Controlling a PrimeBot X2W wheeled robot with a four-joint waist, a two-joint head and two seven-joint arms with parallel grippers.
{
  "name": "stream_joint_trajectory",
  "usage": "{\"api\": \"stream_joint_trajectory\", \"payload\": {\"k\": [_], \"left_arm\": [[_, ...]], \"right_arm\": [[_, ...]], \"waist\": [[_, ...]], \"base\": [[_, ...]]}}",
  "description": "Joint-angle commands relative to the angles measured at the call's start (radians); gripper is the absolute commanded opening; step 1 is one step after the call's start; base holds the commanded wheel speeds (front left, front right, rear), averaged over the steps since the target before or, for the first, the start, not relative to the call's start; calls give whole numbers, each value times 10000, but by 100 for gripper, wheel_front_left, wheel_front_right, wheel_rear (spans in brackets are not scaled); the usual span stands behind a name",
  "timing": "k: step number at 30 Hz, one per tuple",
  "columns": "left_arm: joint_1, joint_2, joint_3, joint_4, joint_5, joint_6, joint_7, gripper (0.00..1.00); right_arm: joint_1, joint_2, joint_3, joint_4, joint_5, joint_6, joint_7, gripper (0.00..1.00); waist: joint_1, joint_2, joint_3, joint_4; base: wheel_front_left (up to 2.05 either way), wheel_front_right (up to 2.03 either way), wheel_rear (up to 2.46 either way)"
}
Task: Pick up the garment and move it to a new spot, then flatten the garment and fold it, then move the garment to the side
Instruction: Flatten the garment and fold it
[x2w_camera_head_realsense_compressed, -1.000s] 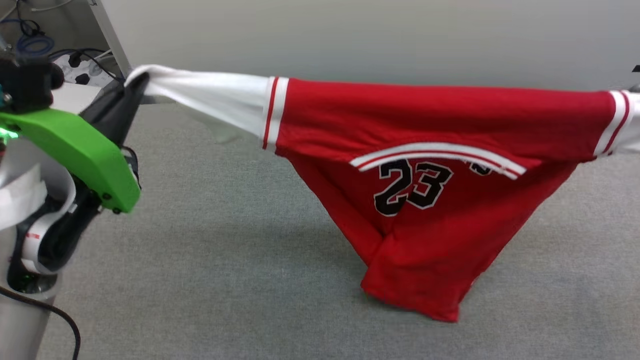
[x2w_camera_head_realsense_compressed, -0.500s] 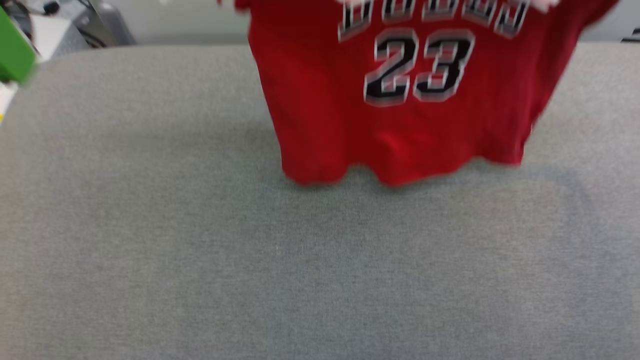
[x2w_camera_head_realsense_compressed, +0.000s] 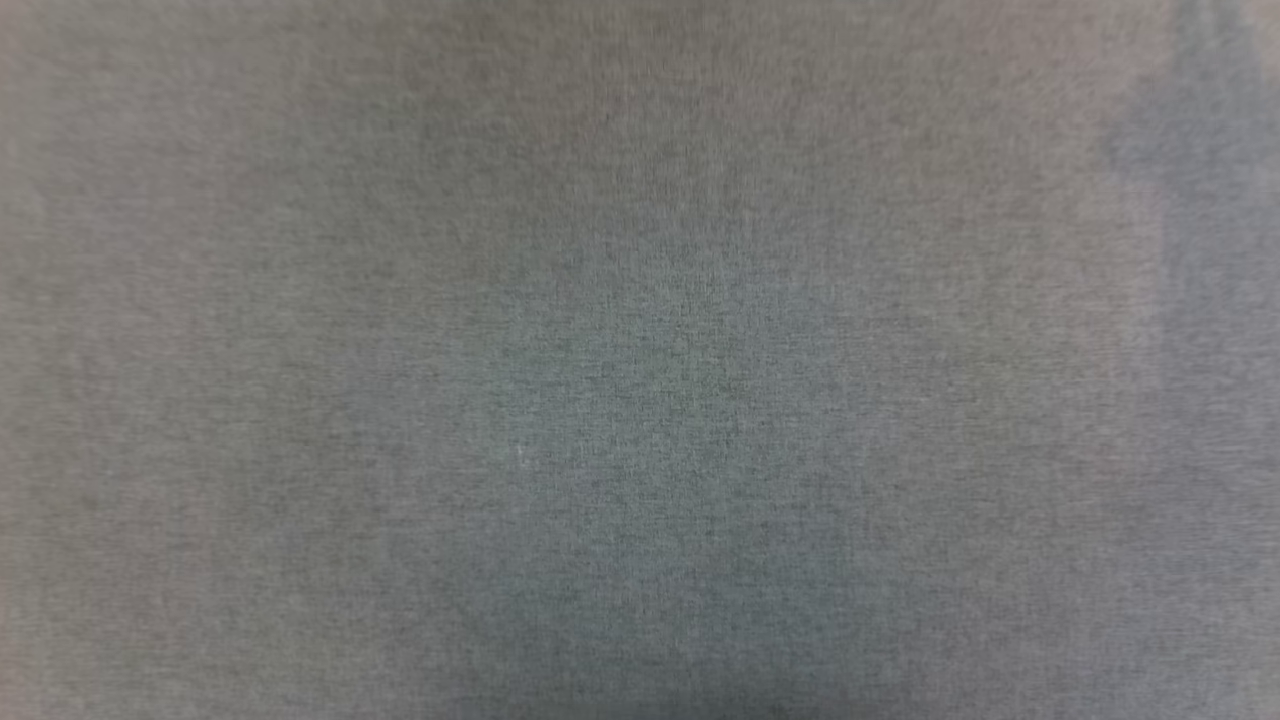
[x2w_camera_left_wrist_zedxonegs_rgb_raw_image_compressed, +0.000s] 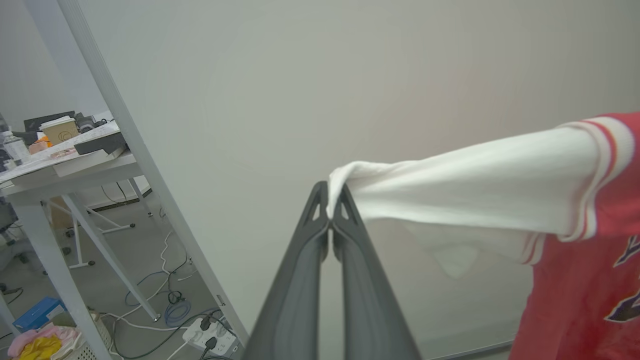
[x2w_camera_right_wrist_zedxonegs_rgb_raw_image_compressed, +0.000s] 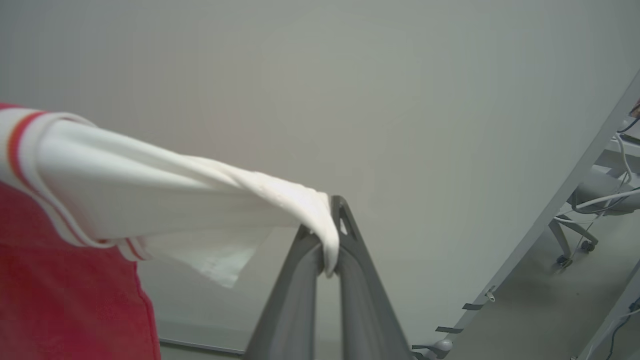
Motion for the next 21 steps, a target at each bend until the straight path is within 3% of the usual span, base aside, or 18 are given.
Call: {"api": "stream_joint_trajectory", "payload": {"k": [1, 10, 21], "left_arm": [[-458, -23, -12, 382, 219, -20, -321, 0], [-1651, -614, -594, 2547, 710, -322, -2436, 0], [906, -1047, -1375, 4004, -126, -493, -3685, 0]], "right_arm": [[-411, 19, -43, 397, -266, -21, -389, 0], [-1739, 749, -15, 2528, -1150, -21, -2609, 0], [396, 1023, 733, 3728, -433, -21, -3280, 0]], "waist": [[-4, 0, 1158, -95], [-4, 0, 1606, 44], [-4, 0, 714, 214]], "base": [[0, 0, 0], [0, 0, 0], [0, 0, 0]]}}
